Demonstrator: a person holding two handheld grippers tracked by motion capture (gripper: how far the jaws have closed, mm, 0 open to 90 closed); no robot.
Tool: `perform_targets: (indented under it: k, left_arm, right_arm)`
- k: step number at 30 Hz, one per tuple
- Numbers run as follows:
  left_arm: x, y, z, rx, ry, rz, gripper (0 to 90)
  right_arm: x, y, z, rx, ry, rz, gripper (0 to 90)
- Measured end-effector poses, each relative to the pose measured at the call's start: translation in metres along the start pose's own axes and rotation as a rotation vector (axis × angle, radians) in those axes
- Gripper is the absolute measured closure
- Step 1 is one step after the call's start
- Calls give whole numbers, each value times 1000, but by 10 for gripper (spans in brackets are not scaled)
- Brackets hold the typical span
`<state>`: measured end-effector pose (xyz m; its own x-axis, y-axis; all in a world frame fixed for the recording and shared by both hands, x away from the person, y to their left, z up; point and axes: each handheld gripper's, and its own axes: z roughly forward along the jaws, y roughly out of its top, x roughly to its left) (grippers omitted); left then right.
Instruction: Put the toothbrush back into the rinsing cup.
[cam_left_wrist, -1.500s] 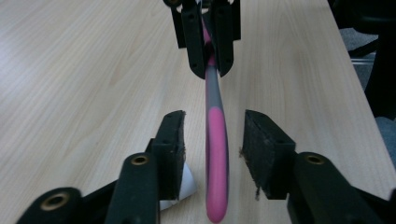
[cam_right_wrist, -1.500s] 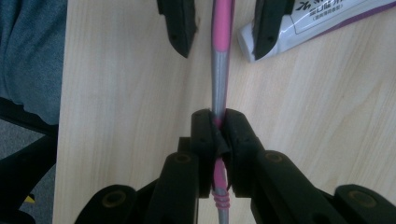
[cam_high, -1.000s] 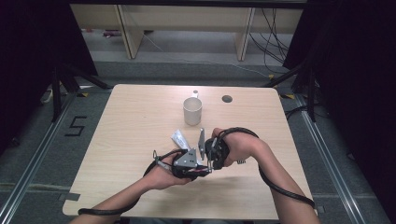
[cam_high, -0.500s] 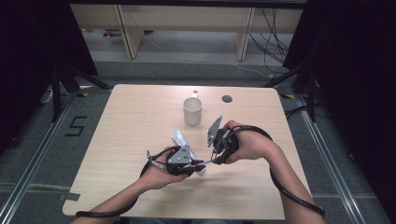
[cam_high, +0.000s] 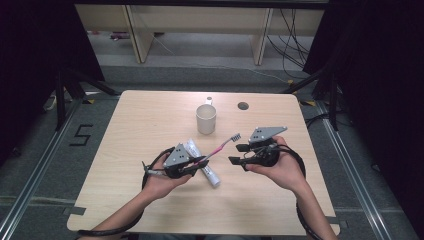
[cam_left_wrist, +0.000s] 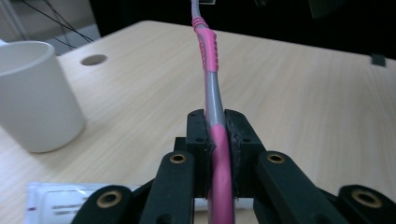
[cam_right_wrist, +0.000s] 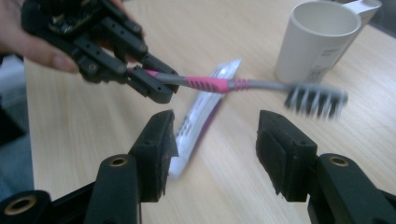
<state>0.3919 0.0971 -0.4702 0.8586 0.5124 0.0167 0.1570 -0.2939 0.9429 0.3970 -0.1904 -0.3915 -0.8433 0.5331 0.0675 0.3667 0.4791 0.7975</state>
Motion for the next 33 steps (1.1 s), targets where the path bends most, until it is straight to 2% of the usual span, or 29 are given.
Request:
perform_targets:
  k: [1,2,3,4,5,6,7,9,10,12,14,16,17,18,20,21,23,25,26,27,28,29,30,31,32,33]
  left_arm:
    - [1,0,-1,-15,16,-11,805]
    - [2,0,-1,-34,22,-19,805]
    - [2,1,-3,-44,43,-29,805]
    - [2,1,-3,-44,43,-29,805]
    - [3,0,-3,-63,42,-37,805]
    - [3,1,-4,-57,55,-39,805]
    - [4,0,-4,-66,61,-41,805]
    - [5,0,-4,-72,70,-53,805]
    - [5,0,-4,-72,70,-53,805]
    - [5,-1,-3,-74,66,-60,805]
    - [4,-1,-2,-75,63,-62,805]
    - [4,-2,0,-84,58,-59,805]
    - [3,-1,-1,-74,66,-59,805]
    - [3,-1,0,-75,67,-59,805]
    - [2,-1,1,-74,65,-56,805]
    - [1,-1,2,-74,65,-56,805]
    - [0,-1,3,-77,64,-56,805]
    - [0,0,4,-76,64,-54,805]
    - [-1,0,4,-76,65,-54,805]
    - [-1,0,5,-76,65,-59,805]
    - [-1,-1,6,-80,64,-60,805]
    - [-1,0,6,-73,68,-57,804]
    - [-1,0,6,-73,68,-59,805]
    - [-2,0,7,-70,68,-56,804]
    - [-2,0,7,-69,69,-56,804]
    - [-2,-1,8,-67,70,-54,804]
  right_arm:
    - [-1,-2,1,-29,-13,27,472]
    - [-1,-6,5,-75,-19,78,473]
    - [-2,-10,10,-142,-54,150,476]
    - [-2,-10,10,-142,-54,150,476]
    - [-2,-11,12,-158,-43,184,476]
    - [-4,-13,17,-200,-56,199,476]
    - [-3,-13,20,-209,-37,251,475]
    - [-4,-12,30,-242,-50,289,473]
    - [-4,-12,30,-242,-50,289,473]
    - [-3,-11,39,-256,-40,345,474]
    - [-3,-10,44,-268,-16,372,477]
    - [-3,-10,45,-271,-22,374,477]
    - [-2,-9,48,-270,0,403,477]
    - [-2,-9,50,-283,2,409,477]
    - [-2,-7,54,-272,1,391,482]
    - [1,-3,56,-275,5,411,483]
    - [-1,-1,59,-279,1,387,483]
    - [-1,0,60,-271,-1,405,488]
    - [-1,1,61,-270,3,405,502]
    - [2,4,61,-264,13,446,531]
    - [2,4,61,-264,13,446,531]
    - [-1,4,62,-262,2,418,550]
    - [-1,4,63,-267,-3,415,569]
    - [-2,5,63,-270,-4,421,585]
    - [0,6,62,-270,-1,458,609]
    - [-2,6,62,-281,-1,447,634]
